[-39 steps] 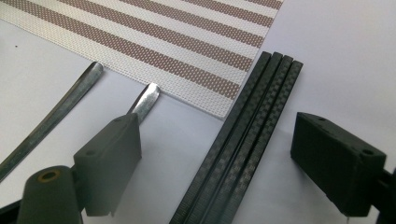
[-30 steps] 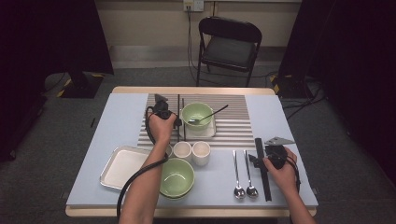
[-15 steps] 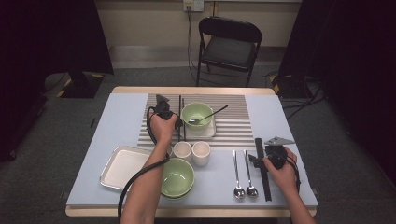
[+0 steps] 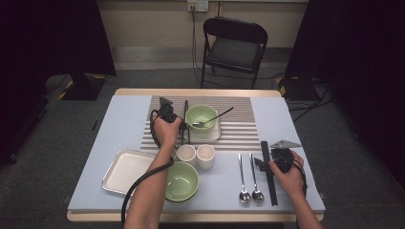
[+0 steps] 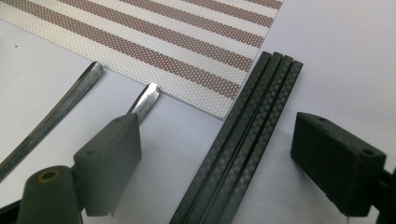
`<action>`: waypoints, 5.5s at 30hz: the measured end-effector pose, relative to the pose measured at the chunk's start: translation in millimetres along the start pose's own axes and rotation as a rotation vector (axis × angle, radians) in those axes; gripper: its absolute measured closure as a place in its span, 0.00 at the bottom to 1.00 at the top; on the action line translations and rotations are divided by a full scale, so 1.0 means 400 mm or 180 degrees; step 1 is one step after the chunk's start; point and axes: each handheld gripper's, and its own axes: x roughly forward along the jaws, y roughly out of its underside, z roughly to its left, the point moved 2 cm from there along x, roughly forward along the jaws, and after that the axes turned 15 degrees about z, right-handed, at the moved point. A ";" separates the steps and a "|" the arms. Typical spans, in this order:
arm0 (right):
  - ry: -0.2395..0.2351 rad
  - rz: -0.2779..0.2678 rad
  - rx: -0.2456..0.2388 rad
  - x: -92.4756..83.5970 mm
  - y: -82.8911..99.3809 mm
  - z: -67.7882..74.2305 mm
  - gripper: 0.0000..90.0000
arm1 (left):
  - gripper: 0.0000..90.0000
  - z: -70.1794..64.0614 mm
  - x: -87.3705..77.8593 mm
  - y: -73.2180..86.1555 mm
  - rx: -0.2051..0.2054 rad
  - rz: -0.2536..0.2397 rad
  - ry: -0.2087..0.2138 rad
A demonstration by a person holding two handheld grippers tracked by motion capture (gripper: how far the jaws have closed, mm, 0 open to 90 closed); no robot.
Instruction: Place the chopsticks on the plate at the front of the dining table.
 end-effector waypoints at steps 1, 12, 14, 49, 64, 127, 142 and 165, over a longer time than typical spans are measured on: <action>0.0000 0.0000 -0.0001 0.000 0.000 0.000 0.17 | 0.95 0.000 0.000 0.000 0.0007 0.0009 -0.0002; -0.0002 0.0003 0.0000 0.000 0.000 0.000 0.17 | 0.93 -0.002 0.000 0.000 0.0003 0.0006 0.0000; -0.0001 0.0001 0.0000 0.000 0.000 0.000 0.17 | 0.93 -0.001 0.000 0.000 0.0004 0.0009 -0.0001; -0.0002 0.0005 0.0004 0.000 0.000 0.000 0.17 | 0.95 -0.002 0.001 -0.008 -0.0024 -0.0019 0.0003; -0.0004 0.0000 0.0000 0.000 0.000 -0.001 0.17 | 0.95 0.003 0.001 -0.012 0.0006 -0.0007 -0.0026; -0.0004 0.0000 -0.0001 0.000 0.000 -0.001 0.17 | 0.98 0.003 -0.013 0.000 -0.0028 -0.0026 0.0112; -0.0006 0.0000 -0.0001 0.000 0.000 -0.001 0.17 | 0.93 0.004 -0.012 -0.001 -0.0029 -0.0031 0.0094; -0.0004 0.0002 0.0001 0.000 -0.001 -0.001 0.17 | 0.95 0.002 -0.023 -0.005 0.0047 -0.0040 -0.0114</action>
